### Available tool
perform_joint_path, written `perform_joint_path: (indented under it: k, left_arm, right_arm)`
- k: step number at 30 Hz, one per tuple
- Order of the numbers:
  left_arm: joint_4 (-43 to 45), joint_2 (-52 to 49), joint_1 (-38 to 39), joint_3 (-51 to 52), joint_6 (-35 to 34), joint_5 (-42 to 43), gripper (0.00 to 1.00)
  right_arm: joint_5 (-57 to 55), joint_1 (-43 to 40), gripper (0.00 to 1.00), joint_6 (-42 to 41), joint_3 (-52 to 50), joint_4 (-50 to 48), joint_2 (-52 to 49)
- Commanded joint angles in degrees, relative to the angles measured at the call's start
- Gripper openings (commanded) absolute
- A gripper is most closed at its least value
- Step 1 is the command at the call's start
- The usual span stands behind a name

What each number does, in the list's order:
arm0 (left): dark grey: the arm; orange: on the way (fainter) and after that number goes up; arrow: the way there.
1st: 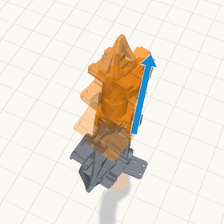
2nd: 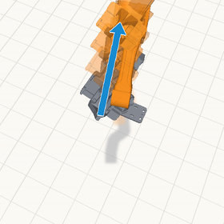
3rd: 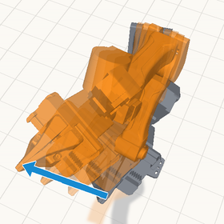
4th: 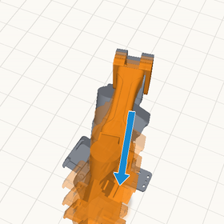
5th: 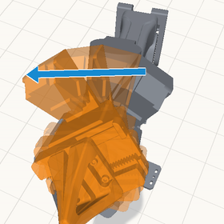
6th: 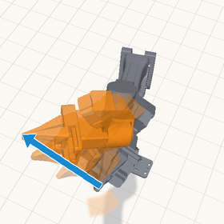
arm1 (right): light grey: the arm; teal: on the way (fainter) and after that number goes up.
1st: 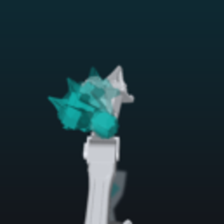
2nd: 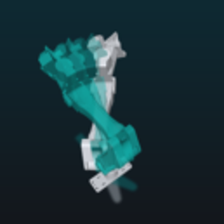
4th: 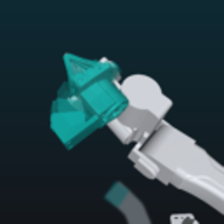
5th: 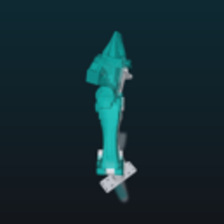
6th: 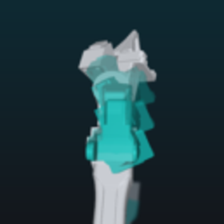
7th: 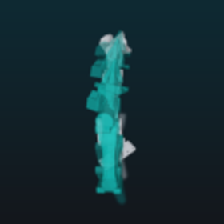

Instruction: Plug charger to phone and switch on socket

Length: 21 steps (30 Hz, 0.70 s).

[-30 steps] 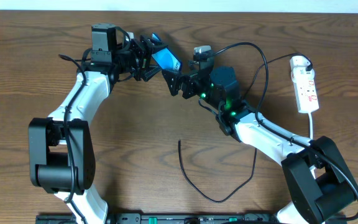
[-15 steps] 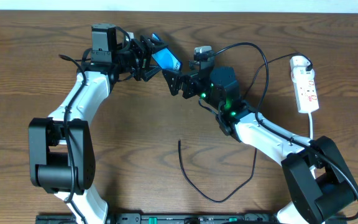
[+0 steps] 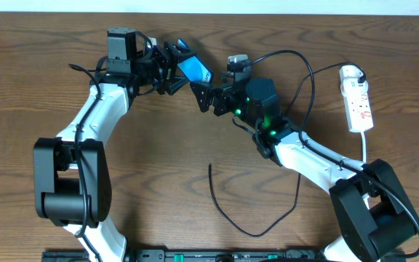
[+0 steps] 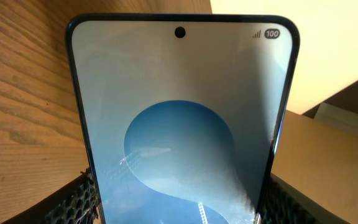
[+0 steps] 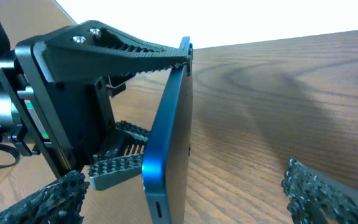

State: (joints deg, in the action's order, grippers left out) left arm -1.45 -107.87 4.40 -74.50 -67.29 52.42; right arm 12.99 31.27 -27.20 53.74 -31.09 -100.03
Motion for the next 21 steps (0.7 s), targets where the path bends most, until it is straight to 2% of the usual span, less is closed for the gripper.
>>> perform_joint_path:
  k: [1,16,21]
  left_arm:
    - [0.5,1.5,0.1,-0.2,0.5,0.6,0.07]
    - [0.5,1.5,2.7,-0.2,0.5,-3.1,0.07]
    - [0.5,1.5,2.8,-0.2,0.4,-3.2,0.08]
  right_arm:
    - [-0.6,1.0,0.99,3.6,1.0,0.3,-0.5]
    - [-0.9,1.3,0.99,3.7,1.0,0.3,-0.5]
    - [-2.4,1.3,0.95,2.4,1.0,0.5,-0.5]
